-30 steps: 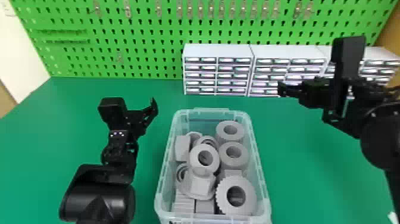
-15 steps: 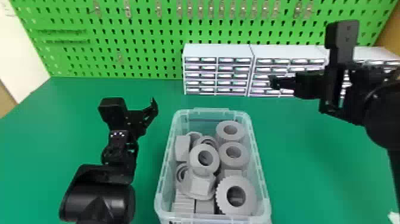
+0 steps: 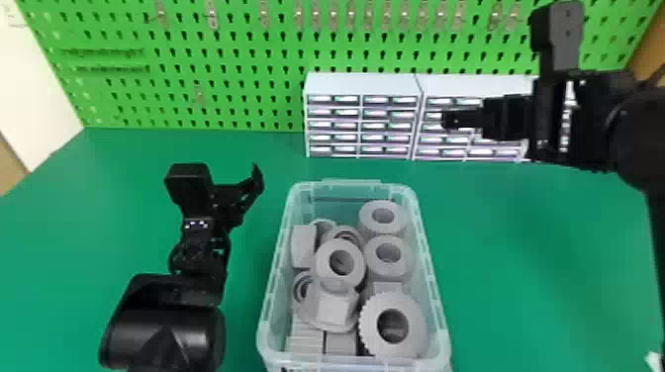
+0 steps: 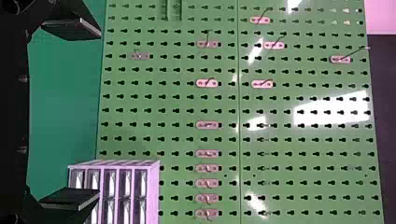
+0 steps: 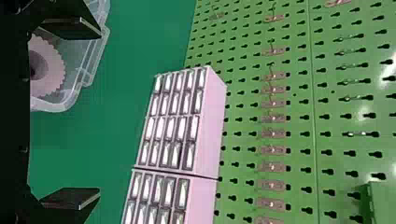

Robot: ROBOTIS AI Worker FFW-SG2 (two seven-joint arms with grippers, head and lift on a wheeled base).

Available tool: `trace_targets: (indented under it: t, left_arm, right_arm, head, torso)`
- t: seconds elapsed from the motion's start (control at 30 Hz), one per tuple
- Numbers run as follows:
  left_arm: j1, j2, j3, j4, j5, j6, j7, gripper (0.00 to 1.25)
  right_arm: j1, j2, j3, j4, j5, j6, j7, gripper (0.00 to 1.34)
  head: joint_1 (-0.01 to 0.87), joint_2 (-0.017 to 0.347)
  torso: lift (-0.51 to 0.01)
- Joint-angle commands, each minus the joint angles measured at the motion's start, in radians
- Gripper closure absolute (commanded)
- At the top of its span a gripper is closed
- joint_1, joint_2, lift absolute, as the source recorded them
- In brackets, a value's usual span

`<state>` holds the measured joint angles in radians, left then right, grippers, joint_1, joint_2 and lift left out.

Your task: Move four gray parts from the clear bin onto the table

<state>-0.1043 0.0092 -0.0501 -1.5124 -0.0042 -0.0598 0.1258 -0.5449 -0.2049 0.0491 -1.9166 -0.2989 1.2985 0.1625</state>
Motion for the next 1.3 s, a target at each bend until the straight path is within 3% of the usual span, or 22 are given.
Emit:
trace_targets:
  t: [0.0,0.7,1.27]
  left_arm:
    - [0.000,0.000,0.001,0.000,0.000,0.000,0.000,0.10]
    - [0.000,0.000,-0.002,0.000,-0.002,0.000,0.000,0.10]
    - [0.000,0.000,-0.001,0.001,-0.007,0.000,0.000,0.10]
  right_arm:
    - [-0.044,0.002,0.012,0.050,-0.003,0.022,0.000,0.11]
    - [-0.201,0.024,0.172,0.317,-0.016,0.028,0.000,0.11]
    - [-0.240,0.033,0.293,0.466,-0.045,-0.035,0.002,0.11]
  head:
    - [0.693,0.072]
    - [0.693,0.072]
    - [0.693,0.072]
  torso:
    - [-0.052]
    - [-0.052]
    - [-0.052]
